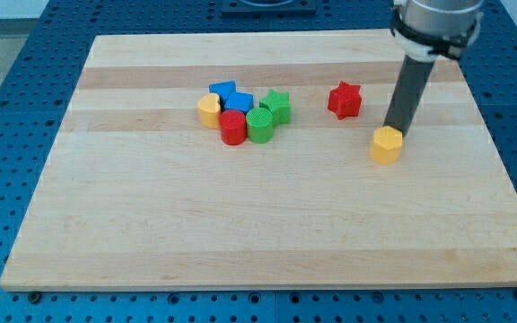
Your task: Move your arm above the red star
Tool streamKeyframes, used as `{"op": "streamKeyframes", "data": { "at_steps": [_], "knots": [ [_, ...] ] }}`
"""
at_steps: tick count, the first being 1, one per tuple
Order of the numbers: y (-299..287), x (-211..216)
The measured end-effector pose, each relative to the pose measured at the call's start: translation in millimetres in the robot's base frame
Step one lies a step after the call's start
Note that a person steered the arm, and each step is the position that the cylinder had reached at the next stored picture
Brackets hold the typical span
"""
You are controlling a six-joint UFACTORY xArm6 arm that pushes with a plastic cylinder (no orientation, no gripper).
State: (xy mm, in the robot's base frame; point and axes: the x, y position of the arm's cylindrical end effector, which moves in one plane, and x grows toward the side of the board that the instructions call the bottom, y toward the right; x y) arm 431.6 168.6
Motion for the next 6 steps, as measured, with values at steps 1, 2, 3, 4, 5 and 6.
{"op": "streamKeyframes", "data": {
  "at_steps": [1,2,3,4,5,6],
  "knots": [
    [0.0,29.0],
    [0.0,49.0],
    [-11.6,13.3],
    [-21.5,-92.7],
    [-49.9,-191.0],
    [-65.8,-238.5]
  ]
}}
